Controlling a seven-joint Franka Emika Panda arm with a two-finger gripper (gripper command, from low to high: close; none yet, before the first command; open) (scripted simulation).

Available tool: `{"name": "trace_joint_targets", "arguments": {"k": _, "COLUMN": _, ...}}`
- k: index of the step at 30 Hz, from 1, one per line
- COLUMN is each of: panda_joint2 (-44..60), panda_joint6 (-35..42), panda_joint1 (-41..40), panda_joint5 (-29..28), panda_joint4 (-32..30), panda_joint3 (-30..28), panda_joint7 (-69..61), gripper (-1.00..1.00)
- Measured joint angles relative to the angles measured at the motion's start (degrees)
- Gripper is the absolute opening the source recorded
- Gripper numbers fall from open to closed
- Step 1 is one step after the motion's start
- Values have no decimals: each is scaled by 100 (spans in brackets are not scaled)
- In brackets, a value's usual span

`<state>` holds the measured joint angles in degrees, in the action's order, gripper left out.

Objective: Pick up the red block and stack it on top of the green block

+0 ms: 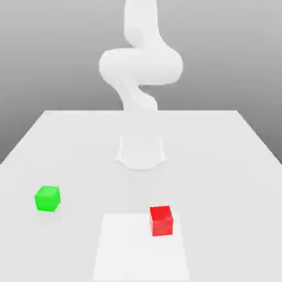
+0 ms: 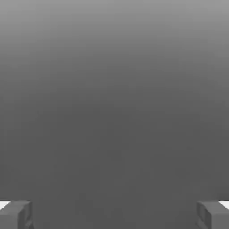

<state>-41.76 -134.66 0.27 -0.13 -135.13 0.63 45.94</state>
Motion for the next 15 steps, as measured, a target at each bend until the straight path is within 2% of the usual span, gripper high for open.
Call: {"name": "trace_joint_targets", "arguments": {"k": 15, "panda_joint2": 3075, "panda_joint6": -2098, "panda_joint1": 270, "panda_joint5": -2, "panda_joint4": -2346, "panda_joint3": 302, "panda_joint7": 4, "gripper": 0}}
